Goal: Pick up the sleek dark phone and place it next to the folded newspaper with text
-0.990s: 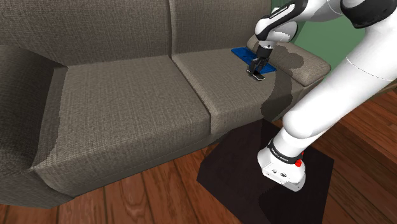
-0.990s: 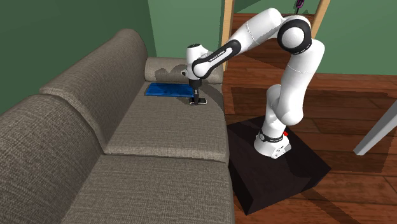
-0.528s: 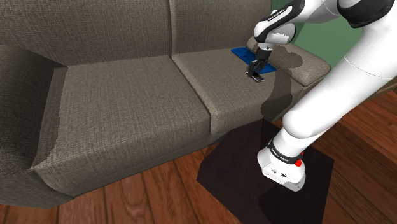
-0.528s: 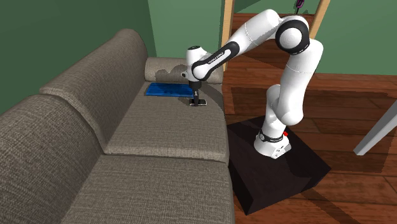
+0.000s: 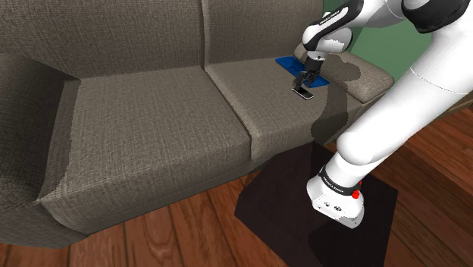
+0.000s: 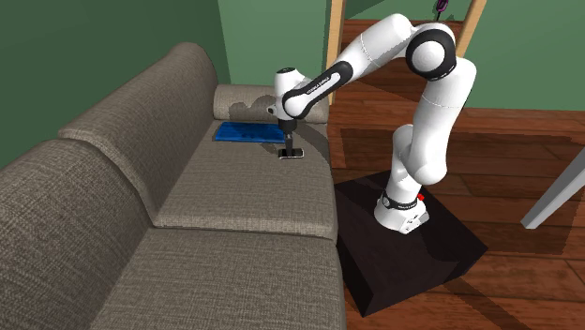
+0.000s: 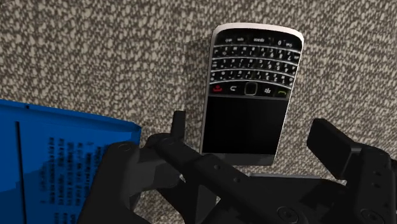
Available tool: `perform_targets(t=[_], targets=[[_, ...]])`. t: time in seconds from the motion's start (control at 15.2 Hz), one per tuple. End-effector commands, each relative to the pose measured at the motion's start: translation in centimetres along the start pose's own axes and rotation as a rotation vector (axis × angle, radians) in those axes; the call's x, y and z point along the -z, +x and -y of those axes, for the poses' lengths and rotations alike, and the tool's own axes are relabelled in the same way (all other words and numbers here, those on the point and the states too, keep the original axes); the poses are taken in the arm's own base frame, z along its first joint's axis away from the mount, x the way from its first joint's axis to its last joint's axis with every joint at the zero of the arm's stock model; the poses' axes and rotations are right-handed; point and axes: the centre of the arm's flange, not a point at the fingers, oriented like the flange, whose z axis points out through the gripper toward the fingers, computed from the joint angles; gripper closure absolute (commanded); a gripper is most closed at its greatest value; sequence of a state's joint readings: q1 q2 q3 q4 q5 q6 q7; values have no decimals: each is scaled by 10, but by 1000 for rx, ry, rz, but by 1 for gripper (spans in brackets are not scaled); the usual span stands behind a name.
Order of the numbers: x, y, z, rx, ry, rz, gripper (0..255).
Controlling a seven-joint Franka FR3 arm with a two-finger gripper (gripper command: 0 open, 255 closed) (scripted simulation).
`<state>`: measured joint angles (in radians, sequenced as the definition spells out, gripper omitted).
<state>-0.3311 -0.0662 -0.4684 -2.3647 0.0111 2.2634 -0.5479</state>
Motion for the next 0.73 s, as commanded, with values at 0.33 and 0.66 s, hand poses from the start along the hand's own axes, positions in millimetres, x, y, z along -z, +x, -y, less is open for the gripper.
perform_targets(t=[0.33, 0.66], targets=[[50, 0, 0, 0, 0, 0, 0], [50, 0, 0, 0, 0, 0, 0]])
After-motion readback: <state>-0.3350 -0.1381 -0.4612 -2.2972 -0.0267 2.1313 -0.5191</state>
